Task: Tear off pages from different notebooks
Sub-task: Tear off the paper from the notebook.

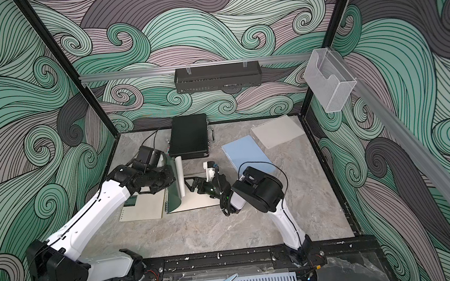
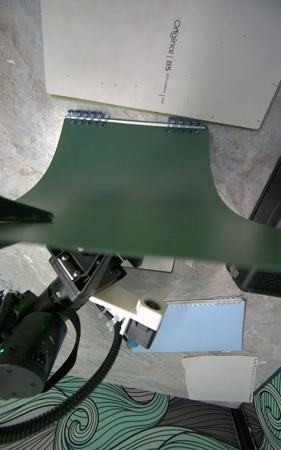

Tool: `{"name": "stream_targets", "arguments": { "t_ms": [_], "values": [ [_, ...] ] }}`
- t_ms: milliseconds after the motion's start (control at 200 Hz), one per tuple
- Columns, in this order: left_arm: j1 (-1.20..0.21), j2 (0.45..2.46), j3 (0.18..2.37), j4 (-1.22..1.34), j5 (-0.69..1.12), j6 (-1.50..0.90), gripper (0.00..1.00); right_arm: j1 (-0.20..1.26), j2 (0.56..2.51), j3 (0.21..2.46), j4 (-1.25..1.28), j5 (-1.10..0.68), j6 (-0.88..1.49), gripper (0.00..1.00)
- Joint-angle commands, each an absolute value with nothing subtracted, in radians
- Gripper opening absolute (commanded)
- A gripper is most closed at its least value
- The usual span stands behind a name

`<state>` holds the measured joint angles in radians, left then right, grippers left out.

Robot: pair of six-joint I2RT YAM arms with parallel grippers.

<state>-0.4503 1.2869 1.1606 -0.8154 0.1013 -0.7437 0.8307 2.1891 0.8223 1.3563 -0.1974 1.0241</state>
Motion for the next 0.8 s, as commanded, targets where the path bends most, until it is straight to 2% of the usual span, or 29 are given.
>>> {"name": "stream_targets", "arguments": {
  "t_ms": [0,530,795],
  "values": [
    [-0.457,1.277,1.160,-0.822,0.105,-0.731,0.00,0.820,2.182,0.808,1.402,-0.247,1.081,0.99],
    [-0.457,1.273,1.160,-0.824,0.103,-0.730,0.00,0.790,2.077,0.836,1.404,-0.350,1.141,0.99],
    [-0.457,1.273,1.160,-0.825,0.100,-0.729,0.00,0.785,2.089,0.863,1.404,-0.386,1.171,0.99]
  ]
}}
